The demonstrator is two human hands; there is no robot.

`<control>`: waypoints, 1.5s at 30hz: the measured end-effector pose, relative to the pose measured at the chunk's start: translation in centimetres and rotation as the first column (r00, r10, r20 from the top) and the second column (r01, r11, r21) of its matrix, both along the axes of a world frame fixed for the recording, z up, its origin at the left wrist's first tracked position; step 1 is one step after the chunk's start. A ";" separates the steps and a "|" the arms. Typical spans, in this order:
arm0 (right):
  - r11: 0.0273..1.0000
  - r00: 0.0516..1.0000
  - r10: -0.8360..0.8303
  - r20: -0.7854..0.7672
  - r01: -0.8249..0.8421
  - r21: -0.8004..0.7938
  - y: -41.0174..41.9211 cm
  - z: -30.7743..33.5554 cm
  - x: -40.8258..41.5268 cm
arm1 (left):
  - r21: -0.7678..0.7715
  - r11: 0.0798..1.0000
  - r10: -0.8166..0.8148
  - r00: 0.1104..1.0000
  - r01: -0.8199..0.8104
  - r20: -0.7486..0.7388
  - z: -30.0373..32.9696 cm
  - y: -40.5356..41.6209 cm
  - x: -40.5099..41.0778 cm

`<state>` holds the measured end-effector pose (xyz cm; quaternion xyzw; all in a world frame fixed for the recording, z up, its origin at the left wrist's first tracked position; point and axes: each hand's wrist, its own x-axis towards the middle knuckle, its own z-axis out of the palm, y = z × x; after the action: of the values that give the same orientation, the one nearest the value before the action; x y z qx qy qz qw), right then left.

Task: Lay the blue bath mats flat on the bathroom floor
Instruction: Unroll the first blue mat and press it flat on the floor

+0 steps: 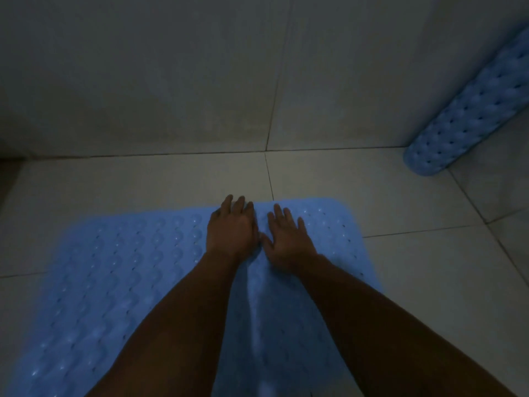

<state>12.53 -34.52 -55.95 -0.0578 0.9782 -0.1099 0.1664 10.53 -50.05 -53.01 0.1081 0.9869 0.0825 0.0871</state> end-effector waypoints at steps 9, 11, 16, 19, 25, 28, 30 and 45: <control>0.998 0.962 -0.001 -0.272 0.019 0.062 -0.1 -3.1 1.5 | 0.085 0.996 0.044 0.967 -0.023 -0.251 -4.1 -3.9 0.6; 0.999 0.965 0.005 -0.263 0.009 0.054 -0.1 -2.9 1.6 | 0.089 0.996 0.046 0.965 -0.024 -0.257 -4.2 -4.0 0.6; 0.998 0.997 0.031 0.066 -0.027 -0.062 0.5 -0.1 -0.3 | 0.100 0.993 0.084 0.985 -0.069 -0.151 -2.6 -3.3 0.5; 0.981 0.970 -0.013 0.244 0.059 -0.184 2.7 5.1 -4.9 | 0.097 0.994 0.050 0.995 -0.041 -0.092 -1.8 -1.2 -0.5; 0.936 0.976 -0.208 -0.060 0.180 -0.302 8.5 8.9 -7.1 | 0.128 0.982 -0.136 0.991 0.137 -0.017 -2.3 8.6 -1.5; 0.938 0.961 -0.249 -0.122 0.208 -0.277 10.4 7.2 -5.9 | 0.136 0.977 -0.171 0.984 0.163 0.048 -4.3 12.7 -0.4; 0.937 0.944 -0.273 -0.184 0.217 -0.275 11.9 5.6 -4.9 | 0.039 0.982 -0.188 0.982 0.187 0.021 -6.3 13.6 0.6; 0.983 0.945 -0.124 -0.303 0.074 -0.171 16.3 2.8 -1.1 | 0.005 0.983 -0.176 0.950 0.181 0.259 -1.1 14.8 -3.0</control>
<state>11.44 -18.19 -53.15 -0.0382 0.9821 -0.1842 -0.0011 7.50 -35.26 -54.12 0.1843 0.9541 0.0782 0.2229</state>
